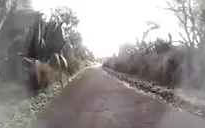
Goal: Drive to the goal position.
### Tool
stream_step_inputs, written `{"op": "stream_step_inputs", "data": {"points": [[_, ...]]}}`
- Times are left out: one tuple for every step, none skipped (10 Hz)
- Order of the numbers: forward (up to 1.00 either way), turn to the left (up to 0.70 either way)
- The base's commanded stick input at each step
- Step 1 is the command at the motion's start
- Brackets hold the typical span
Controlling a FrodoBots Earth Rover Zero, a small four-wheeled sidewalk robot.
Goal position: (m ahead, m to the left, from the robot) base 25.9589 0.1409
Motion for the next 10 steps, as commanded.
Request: {"op": "stream_step_inputs", "data": {"points": [[0.7,0.0],[0.7,0.0],[0.7,0.0],[0.7,0.0],[0.7,0.0],[0.7,0.0],[0.7,0.0],[0.7,-0.04],[0.7,-0.27],[0.7,-0.35]]}}
